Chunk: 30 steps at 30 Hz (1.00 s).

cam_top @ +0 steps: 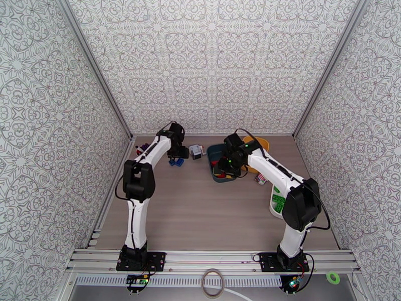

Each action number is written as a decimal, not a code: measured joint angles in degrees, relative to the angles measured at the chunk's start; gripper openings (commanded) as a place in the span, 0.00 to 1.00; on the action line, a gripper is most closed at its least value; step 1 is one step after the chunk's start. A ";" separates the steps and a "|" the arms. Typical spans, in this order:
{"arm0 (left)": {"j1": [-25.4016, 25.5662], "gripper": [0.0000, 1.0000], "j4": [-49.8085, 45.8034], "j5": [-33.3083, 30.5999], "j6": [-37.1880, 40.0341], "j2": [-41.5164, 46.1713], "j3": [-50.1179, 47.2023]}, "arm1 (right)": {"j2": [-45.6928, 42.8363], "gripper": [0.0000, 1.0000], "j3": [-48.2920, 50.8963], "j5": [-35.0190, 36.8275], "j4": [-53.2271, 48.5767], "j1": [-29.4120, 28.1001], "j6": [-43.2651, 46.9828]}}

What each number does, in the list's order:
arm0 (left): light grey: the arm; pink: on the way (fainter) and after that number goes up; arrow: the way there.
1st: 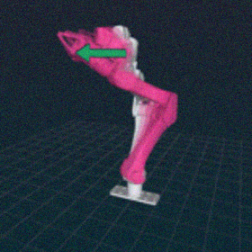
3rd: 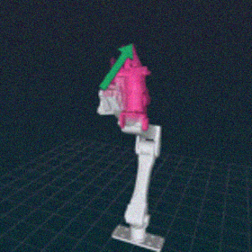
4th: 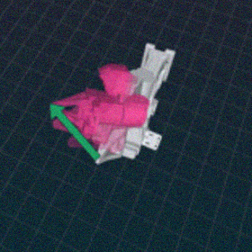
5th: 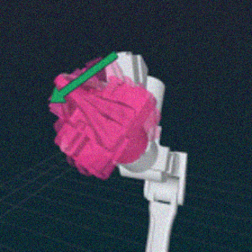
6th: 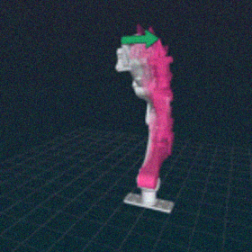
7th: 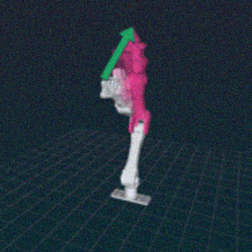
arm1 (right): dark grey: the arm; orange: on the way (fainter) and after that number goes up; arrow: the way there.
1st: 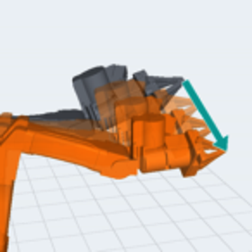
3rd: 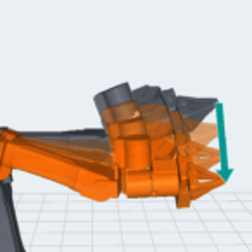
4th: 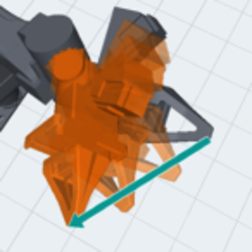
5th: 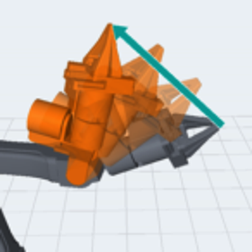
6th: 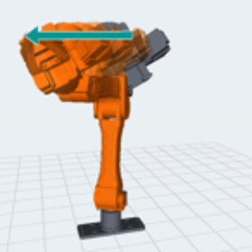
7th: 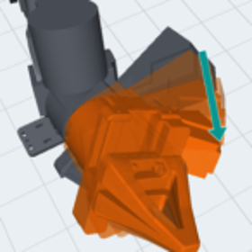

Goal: Sort the legos into containers by color

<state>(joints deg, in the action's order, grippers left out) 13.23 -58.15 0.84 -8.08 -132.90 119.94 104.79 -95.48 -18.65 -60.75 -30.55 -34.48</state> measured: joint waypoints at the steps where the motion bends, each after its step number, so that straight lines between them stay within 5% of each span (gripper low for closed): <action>1: -0.02 0.64 -0.28 0.00 0.48 -1.44 1.29 | 0.09 0.52 -0.09 0.00 -0.39 0.00 0.00; 16: -1.31 0.63 -2.43 -0.70 1.25 -8.66 7.85 | 4.46 0.50 -3.74 -0.04 -3.04 0.00 0.70; 30: -0.98 0.41 -2.67 -0.98 0.59 -10.38 6.86 | 4.48 0.49 -4.02 -0.02 -3.43 0.00 0.90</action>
<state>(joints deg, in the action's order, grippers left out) 12.25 -60.82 -0.14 -7.49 -143.28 126.80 109.27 -99.50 -18.68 -64.18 -30.55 -33.58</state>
